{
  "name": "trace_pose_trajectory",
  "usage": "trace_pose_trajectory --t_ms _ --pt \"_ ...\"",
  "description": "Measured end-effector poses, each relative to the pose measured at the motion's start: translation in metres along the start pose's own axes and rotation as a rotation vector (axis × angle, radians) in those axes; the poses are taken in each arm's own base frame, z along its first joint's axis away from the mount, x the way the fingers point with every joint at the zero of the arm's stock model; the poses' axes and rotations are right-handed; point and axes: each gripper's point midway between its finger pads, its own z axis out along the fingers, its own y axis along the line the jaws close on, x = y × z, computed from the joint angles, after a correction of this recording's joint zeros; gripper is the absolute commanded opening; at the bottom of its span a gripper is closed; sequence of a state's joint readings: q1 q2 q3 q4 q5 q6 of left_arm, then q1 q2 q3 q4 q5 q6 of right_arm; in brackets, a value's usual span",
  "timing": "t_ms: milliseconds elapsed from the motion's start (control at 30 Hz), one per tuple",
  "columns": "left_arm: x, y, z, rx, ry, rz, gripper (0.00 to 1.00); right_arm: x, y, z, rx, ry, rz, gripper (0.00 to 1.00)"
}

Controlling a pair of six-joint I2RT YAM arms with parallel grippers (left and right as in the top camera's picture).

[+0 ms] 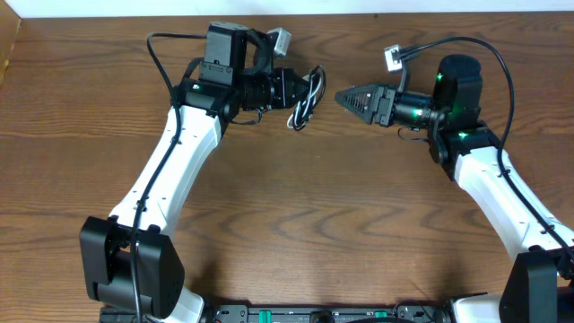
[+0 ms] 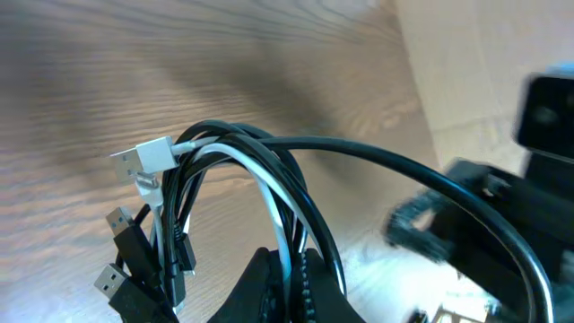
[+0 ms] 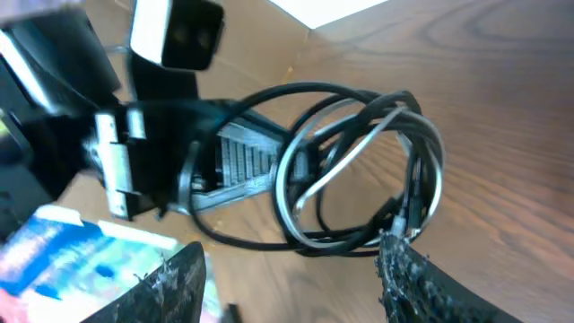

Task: Untangle cables

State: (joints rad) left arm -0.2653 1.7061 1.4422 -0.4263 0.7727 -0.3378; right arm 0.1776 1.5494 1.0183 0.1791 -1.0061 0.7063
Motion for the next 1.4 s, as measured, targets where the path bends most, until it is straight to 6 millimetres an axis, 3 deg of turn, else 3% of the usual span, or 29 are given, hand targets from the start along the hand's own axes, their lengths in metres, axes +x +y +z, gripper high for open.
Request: trace_pose_trajectory --t_ms 167,400,600,700,1067,1400 --pt "-0.002 0.014 -0.001 -0.077 -0.020 -0.091 0.07 0.001 0.011 0.008 -0.027 0.002 0.045 0.60" --pt "-0.004 0.021 -0.001 -0.114 -0.039 -0.140 0.08 0.020 0.023 0.039 0.002 0.019 0.048 0.61" --pt "-0.004 0.021 -0.001 -0.119 -0.040 -0.159 0.07 0.037 0.002 0.058 0.176 -0.012 0.067 0.60" --pt "0.000 0.019 0.000 -0.109 -0.026 -0.174 0.07 0.041 -0.007 0.063 0.256 -0.036 0.040 0.55" --pt "0.023 -0.013 0.015 0.001 0.074 -0.161 0.07 0.046 -0.048 0.050 0.499 -0.077 0.029 0.43" --pt "0.034 -0.008 0.012 -0.007 0.119 -0.154 0.07 0.045 -0.048 0.047 0.473 -0.048 -0.013 0.44"
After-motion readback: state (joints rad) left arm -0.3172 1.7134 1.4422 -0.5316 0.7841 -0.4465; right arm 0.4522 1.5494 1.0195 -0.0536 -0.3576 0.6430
